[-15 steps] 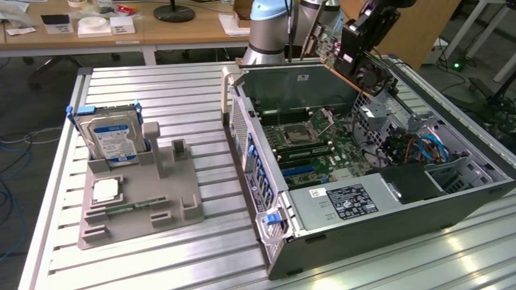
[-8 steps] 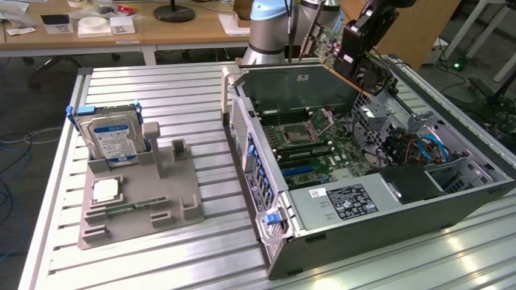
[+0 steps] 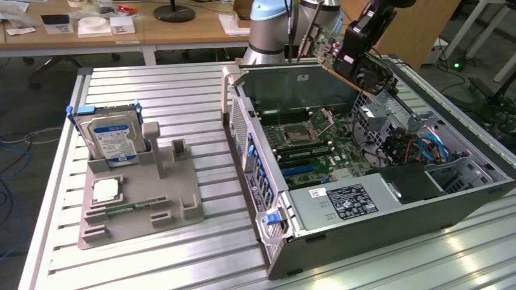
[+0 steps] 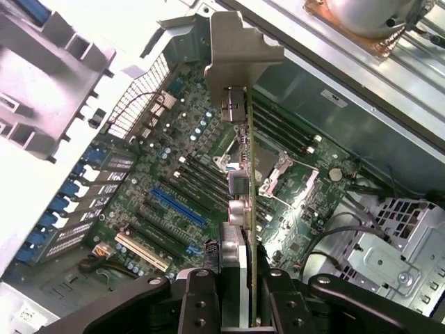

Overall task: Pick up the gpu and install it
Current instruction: 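Insert the gpu into the slot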

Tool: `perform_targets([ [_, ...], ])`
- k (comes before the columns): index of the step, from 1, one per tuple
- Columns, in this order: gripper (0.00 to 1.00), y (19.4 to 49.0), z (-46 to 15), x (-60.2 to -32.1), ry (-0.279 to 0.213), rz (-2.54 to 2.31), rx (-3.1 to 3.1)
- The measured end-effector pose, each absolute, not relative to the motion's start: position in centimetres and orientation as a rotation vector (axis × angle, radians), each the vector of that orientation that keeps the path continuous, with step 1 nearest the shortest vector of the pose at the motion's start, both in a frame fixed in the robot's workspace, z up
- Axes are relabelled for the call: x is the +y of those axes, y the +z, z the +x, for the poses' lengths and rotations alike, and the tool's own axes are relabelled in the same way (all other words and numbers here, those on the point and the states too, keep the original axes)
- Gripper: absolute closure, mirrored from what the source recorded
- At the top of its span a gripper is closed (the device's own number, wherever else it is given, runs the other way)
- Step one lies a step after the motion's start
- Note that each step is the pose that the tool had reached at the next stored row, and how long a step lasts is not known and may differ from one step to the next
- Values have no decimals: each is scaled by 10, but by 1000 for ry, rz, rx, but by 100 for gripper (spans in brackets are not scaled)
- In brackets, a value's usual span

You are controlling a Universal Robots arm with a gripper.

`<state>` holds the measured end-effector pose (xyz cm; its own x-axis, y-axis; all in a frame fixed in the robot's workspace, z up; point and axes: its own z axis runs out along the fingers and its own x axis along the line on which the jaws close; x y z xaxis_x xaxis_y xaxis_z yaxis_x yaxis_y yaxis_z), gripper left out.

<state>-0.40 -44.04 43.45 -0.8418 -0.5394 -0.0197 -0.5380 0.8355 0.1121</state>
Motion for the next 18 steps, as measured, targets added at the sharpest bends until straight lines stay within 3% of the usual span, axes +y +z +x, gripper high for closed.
perform_targets([
  [18, 72, 435, -4, -440, -175, 1078, -2924],
])
